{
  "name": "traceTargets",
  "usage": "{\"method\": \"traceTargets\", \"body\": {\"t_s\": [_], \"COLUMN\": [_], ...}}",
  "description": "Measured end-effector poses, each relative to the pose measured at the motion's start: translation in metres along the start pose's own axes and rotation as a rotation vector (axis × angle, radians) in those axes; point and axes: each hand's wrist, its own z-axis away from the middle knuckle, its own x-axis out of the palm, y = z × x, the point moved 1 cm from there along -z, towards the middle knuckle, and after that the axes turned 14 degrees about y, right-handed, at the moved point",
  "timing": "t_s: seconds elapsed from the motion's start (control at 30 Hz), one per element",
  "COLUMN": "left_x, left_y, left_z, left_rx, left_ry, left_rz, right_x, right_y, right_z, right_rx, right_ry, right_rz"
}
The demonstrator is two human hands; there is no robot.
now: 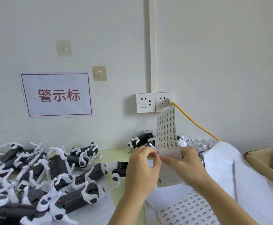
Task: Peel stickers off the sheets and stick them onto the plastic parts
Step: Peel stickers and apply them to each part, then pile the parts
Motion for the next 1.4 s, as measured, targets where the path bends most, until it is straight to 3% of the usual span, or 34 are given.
{"method": "traceTargets", "body": {"t_s": [0.77, 0.93, 1.1, 1.2, 1.3, 1.33, 1.4], "left_x": [0.004, 0.003, 0.001, 0.0, 0.0, -0.001, 0.0], "left_y": [-0.008, -0.009, -0.011, -0.014, -0.015, -0.014, -0.013], "left_z": [0.002, 0.002, -0.001, -0.002, -0.003, -0.004, -0.005], "left_rx": [-0.063, -0.225, -0.408, -0.558, -0.591, -0.579, -0.571], "left_ry": [-0.135, -0.11, 0.046, 0.072, 0.114, 0.137, 0.166], "left_rz": [0.046, 0.086, 0.124, 0.213, 0.231, 0.219, 0.209], "right_x": [-0.021, -0.023, -0.032, -0.033, -0.028, -0.024, -0.013], "right_y": [0.003, 0.011, 0.019, 0.022, 0.018, 0.014, 0.004], "right_z": [-0.009, -0.014, -0.019, -0.019, -0.017, -0.015, -0.009], "right_rx": [0.075, 0.1, 0.108, 0.04, -0.17, -0.242, -0.32], "right_ry": [-0.048, 0.011, -0.018, 0.006, 0.137, 0.192, 0.193], "right_rz": [0.215, 0.279, 0.44, 0.617, 0.956, 0.961, 0.74]}}
